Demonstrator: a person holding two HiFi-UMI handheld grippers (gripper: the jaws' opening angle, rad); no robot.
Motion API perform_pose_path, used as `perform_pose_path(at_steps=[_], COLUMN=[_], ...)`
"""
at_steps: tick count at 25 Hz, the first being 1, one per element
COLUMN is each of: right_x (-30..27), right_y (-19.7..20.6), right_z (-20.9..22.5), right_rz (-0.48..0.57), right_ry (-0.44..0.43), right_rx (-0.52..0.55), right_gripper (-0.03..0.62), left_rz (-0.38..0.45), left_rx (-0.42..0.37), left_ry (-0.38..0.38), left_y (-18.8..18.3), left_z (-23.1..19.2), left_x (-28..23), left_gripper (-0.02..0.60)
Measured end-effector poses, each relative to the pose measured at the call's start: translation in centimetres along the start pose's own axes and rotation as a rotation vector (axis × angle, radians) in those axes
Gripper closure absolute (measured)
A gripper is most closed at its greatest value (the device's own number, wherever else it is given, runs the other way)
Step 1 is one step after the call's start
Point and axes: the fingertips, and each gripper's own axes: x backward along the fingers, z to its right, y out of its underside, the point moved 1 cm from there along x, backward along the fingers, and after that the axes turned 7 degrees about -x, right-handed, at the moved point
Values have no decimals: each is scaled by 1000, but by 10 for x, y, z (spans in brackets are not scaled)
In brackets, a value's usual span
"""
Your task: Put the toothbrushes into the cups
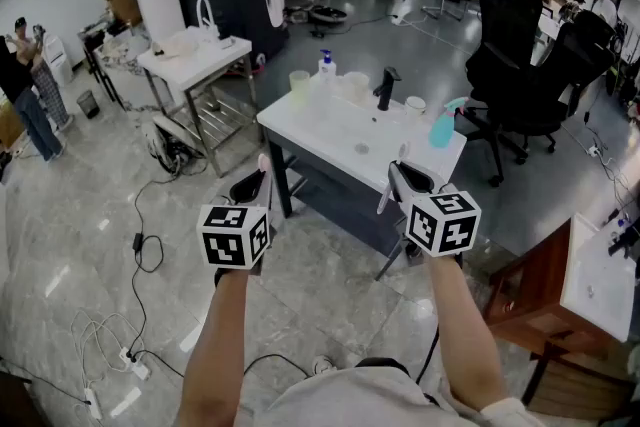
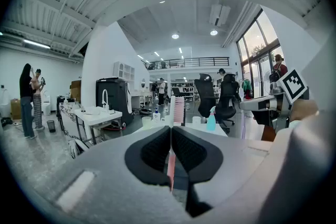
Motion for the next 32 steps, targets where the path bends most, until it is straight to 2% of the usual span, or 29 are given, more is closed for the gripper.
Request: perform_pose_path(at_steps=[18, 32], right_x=[-31, -116], right_y=[3, -7], right_z=[17, 55], right_rz=[19, 11], right_ry=[12, 0], right_rx=[-39, -52], right_gripper=[577, 577], left_rz=[-21, -43], left_rx=[9, -4], left_ry=[-3, -5], left_y=[12, 8], left_z=[-17, -50], left_x=[-28, -109], left_gripper=[566, 566])
